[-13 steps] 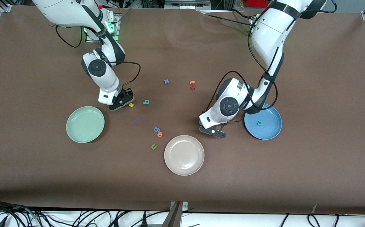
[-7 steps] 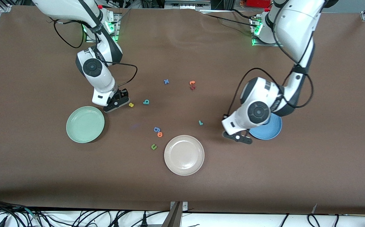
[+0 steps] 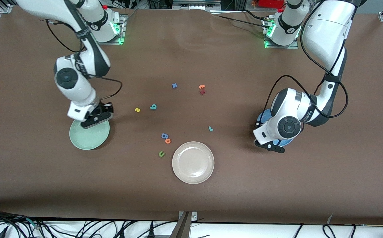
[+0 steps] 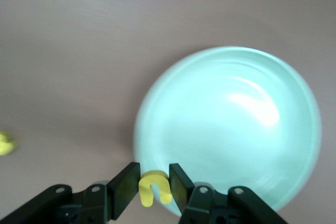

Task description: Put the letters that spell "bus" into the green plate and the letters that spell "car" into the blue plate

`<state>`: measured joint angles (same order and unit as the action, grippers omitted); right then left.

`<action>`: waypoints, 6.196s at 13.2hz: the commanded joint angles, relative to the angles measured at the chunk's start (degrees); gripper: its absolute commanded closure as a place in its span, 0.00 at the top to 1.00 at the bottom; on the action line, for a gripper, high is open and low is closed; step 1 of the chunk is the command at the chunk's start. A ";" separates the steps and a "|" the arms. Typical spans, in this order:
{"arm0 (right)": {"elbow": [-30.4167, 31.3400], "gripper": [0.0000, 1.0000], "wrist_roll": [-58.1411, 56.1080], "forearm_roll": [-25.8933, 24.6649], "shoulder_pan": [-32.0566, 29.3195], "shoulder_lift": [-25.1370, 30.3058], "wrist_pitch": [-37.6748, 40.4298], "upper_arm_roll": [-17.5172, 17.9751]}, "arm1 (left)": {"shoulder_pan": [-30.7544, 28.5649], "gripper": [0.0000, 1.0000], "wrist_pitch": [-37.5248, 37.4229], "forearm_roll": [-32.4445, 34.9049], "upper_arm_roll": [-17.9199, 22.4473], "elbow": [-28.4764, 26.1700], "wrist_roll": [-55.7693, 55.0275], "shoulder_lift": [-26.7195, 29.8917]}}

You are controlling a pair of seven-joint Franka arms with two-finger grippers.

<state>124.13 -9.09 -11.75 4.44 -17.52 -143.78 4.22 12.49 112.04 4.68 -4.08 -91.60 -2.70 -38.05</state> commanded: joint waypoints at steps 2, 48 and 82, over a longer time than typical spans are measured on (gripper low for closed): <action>-4.50 0.19 -4.53 1.02 -1.54 -5.40 0.26 -1.58 | 0.34 1.00 -0.33 1.74 -0.93 0.72 -0.11 0.61; 2.08 0.21 56.29 3.57 3.38 -9.90 -8.18 12.57 | 7.04 0.00 12.27 1.83 -6.03 5.91 -8.58 -2.83; -9.79 0.99 21.36 12.63 1.62 -0.68 15.99 0.25 | -9.14 1.00 -17.03 -3.36 -1.46 -2.27 5.43 38.93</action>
<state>113.42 6.30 -0.08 5.82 -21.89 -130.54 1.25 4.30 91.97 3.28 -5.53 -87.25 3.36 -3.79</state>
